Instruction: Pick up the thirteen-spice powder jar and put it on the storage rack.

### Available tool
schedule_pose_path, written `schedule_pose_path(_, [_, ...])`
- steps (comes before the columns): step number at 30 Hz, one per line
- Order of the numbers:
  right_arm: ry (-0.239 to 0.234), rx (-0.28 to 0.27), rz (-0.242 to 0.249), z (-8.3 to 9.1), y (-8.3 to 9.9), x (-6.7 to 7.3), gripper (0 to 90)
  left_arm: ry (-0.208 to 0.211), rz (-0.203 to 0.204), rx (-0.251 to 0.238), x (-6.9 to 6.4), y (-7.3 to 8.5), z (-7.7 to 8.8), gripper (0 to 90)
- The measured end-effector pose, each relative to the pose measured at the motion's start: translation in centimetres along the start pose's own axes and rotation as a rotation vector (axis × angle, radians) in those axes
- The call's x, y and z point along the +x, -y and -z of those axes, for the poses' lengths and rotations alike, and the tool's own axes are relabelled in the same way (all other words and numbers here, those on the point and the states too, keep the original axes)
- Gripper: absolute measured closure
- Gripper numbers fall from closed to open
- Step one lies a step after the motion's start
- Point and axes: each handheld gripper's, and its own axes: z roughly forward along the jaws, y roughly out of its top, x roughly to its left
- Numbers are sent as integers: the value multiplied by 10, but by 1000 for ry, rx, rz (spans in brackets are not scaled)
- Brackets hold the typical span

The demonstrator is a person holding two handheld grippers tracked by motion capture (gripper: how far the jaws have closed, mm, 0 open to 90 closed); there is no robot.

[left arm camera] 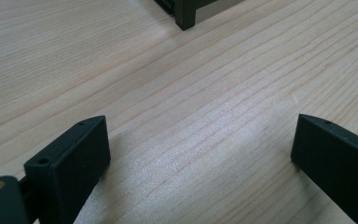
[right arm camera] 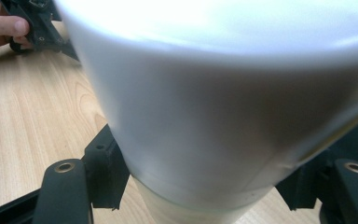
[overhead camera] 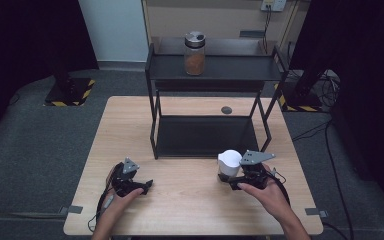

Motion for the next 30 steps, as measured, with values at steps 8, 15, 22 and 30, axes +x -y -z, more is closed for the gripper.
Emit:
schedule_pose_path(8, [-1, -16, 1, 2, -9, -6, 314, 0, 0, 0, 0, 0, 0, 31])
schedule_pose_path(15, [8, -15, 0, 4, -19, -11, 314, 0, 0, 0, 0, 0, 0, 32])
schedule_pose_path(22, [18, -22, 7, 9, -32, -16, 314, 0, 0, 0, 0, 0, 0, 32])
schedule_pose_path(30, [20, -22, 18, 18, -47, -22, 314, 0, -2, 3, 0, 0, 0, 32])
